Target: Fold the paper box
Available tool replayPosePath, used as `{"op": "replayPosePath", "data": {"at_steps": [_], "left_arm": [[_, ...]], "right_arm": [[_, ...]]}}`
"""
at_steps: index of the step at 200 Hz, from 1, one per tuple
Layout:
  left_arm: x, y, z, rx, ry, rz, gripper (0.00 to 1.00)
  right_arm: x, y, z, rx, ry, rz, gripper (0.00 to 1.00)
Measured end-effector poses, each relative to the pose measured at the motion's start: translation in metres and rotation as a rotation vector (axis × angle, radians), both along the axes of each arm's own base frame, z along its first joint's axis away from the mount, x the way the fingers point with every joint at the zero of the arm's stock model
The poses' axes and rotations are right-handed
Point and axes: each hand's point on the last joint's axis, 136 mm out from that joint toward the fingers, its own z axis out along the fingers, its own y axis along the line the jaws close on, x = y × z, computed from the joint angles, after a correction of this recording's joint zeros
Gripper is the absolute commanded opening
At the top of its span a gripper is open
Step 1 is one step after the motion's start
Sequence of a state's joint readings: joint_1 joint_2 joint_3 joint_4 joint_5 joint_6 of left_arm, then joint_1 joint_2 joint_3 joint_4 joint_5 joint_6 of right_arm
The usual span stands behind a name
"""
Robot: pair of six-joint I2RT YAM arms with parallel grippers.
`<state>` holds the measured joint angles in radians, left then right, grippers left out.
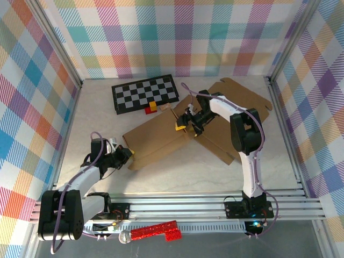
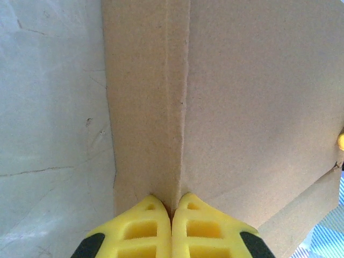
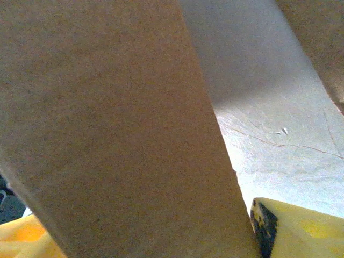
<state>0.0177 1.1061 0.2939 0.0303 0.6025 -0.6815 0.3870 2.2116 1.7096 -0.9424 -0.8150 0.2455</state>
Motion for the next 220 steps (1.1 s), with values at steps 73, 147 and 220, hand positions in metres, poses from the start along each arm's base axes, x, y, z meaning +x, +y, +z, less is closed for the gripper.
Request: {"op": "replayPosePath", "data": {"at_steps": [73,147,220], "left_arm": [[0.008,-0.005,0.000,-0.040,-0.014,-0.029,0.03],[0.000,0.001,0.027,0.077,0.013,-0.019,0.56],[0.027,0.008,0.187,0.402,-0.330,0.035,0.59]], "right_arm": [[0.000,-0.002,0.023,0.074,-0.060,-0.044,0.56],[-0.026,0.000,0.044,0.090,0.024,-0.170,0.40],[-0.057,-0.017,0.081,0.054,0.219,-0.435,0.40]]}}
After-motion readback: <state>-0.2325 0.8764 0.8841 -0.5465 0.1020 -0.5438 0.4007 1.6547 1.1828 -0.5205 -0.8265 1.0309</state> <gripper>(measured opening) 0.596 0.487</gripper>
